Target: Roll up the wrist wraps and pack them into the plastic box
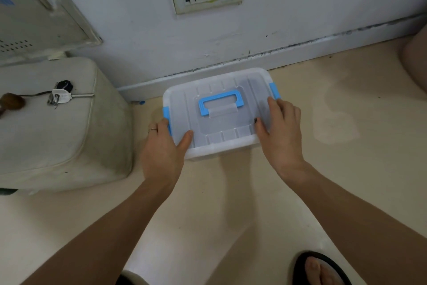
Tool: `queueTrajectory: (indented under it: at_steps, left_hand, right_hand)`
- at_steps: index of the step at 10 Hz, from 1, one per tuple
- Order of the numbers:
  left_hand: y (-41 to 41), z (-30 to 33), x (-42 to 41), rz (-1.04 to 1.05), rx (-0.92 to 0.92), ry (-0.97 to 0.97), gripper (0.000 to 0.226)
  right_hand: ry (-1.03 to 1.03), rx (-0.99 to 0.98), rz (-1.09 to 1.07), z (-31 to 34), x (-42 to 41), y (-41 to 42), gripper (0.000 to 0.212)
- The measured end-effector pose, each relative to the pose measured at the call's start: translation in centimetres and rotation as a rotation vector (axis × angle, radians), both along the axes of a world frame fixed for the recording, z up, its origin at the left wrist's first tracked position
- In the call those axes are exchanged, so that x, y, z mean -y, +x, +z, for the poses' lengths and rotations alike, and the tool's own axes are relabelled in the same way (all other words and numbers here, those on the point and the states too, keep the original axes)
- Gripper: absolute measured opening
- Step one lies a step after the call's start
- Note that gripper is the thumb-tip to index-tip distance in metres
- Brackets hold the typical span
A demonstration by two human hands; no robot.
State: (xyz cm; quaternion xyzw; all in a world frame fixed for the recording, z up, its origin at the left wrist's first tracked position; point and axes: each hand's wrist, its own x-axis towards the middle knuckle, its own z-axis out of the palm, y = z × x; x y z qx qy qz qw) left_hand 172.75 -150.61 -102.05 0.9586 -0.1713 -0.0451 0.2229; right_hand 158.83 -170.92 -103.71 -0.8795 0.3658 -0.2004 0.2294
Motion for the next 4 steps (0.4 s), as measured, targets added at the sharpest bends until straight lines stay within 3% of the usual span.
queueTrajectory:
  at_steps: [4]
  left_hand:
    - [1.0,0.5,0.5,-0.046,-0.052,0.019,0.063]
  right_hand:
    - [-0.063,-0.066,-0.019,-0.1,0.1,0.3,0.029]
